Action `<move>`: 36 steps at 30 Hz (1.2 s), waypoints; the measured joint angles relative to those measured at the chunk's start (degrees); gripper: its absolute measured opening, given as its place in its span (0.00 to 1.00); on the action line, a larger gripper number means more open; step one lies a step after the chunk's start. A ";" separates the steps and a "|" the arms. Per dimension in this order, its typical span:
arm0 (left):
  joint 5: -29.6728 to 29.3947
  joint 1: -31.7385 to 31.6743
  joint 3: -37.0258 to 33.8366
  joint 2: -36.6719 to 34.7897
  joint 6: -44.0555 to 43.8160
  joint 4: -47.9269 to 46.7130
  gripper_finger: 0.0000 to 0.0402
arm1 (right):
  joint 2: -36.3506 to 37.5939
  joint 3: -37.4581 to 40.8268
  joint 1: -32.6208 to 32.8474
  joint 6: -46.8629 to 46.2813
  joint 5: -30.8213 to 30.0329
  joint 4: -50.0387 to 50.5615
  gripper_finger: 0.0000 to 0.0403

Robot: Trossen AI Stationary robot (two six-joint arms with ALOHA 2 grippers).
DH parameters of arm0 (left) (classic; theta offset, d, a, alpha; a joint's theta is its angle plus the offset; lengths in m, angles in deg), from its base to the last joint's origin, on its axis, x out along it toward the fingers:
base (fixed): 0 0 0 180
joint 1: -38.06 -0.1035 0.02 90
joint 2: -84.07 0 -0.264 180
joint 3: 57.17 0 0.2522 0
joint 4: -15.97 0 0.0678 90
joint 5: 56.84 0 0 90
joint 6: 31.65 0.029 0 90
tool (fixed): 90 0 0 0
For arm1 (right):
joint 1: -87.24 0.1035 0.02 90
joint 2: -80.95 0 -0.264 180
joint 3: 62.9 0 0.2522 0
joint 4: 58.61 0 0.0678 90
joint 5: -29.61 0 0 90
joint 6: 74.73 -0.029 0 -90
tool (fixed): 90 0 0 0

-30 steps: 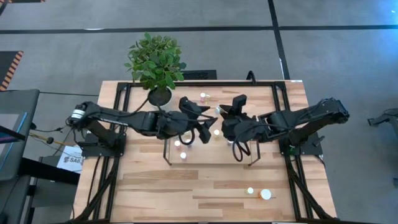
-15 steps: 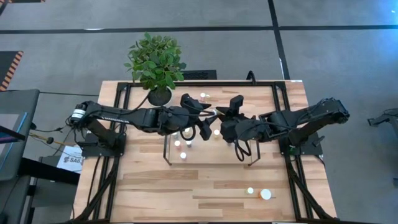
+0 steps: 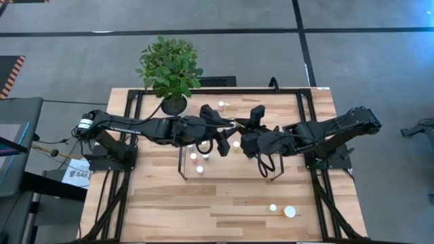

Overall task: Pick and place medicine bottles onto shelf by color
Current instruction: Put the yellow pill bottle on the shelf

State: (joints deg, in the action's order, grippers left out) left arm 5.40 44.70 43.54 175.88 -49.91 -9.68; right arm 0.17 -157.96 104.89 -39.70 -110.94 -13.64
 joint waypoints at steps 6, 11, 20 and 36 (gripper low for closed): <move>2.02 0.00 0.01 -0.10 -0.39 -0.34 0.21 | 0.00 0.00 0.04 -0.09 1.16 0.15 0.29; 2.37 0.00 0.01 -0.11 -0.95 -0.36 0.22 | 0.00 0.00 0.59 -1.24 1.17 0.21 0.30; 3.78 0.01 0.01 -0.08 -1.71 -0.12 0.24 | 0.49 0.03 2.27 -11.95 0.22 1.40 0.43; 3.20 -0.02 0.01 -0.02 -2.72 0.53 0.24 | 6.07 -0.05 8.10 -39.15 -1.24 28.79 0.62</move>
State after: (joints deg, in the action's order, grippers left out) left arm 8.60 44.68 43.55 175.86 -52.63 -9.15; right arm 6.24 -158.01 112.99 -78.85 -112.18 15.15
